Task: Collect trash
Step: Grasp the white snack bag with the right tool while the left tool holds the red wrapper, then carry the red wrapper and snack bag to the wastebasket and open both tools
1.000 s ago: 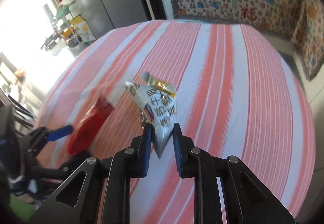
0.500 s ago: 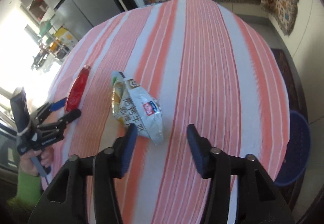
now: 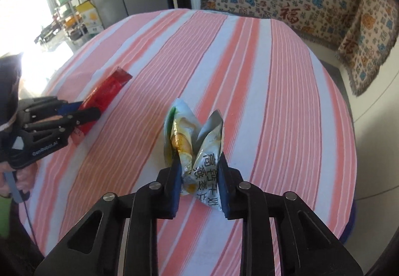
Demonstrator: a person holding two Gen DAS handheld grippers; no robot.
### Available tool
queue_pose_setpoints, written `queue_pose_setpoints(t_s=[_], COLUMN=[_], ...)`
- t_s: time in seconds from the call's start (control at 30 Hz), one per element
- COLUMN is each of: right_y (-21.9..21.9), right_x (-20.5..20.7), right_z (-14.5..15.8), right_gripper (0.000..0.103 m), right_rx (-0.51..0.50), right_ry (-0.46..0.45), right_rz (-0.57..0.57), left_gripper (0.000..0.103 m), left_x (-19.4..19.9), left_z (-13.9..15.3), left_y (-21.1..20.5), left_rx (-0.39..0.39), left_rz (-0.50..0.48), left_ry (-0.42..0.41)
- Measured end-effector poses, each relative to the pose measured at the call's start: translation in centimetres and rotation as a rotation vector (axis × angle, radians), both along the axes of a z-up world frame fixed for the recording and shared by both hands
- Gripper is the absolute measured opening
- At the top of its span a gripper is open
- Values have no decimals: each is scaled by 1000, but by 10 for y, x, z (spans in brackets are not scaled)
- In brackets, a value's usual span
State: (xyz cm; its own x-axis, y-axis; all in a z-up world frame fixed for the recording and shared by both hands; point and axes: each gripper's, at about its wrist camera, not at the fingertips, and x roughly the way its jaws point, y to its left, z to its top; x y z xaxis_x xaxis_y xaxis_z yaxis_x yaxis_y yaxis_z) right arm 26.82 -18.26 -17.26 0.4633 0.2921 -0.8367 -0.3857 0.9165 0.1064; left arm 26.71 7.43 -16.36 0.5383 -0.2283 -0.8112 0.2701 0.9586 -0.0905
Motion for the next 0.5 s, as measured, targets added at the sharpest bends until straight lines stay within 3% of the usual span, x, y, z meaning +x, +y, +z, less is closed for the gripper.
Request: queue_pose_setpoints(t_s=[0.17,0.5], right_y=[-28,-127], right_x=[-18,-53], right_z=[23,50], right_gripper=[22,22], right_rx=[60,138], right_ry=[-24,-69], right_rz=[-31,-185], left_gripper=[13,12], left_x=[-18,-43], left_z=[18,54], left_y=[-19,-116], left_rx=[-45,-132], left_rz=[-26,-184], left_ry=[-31,-56])
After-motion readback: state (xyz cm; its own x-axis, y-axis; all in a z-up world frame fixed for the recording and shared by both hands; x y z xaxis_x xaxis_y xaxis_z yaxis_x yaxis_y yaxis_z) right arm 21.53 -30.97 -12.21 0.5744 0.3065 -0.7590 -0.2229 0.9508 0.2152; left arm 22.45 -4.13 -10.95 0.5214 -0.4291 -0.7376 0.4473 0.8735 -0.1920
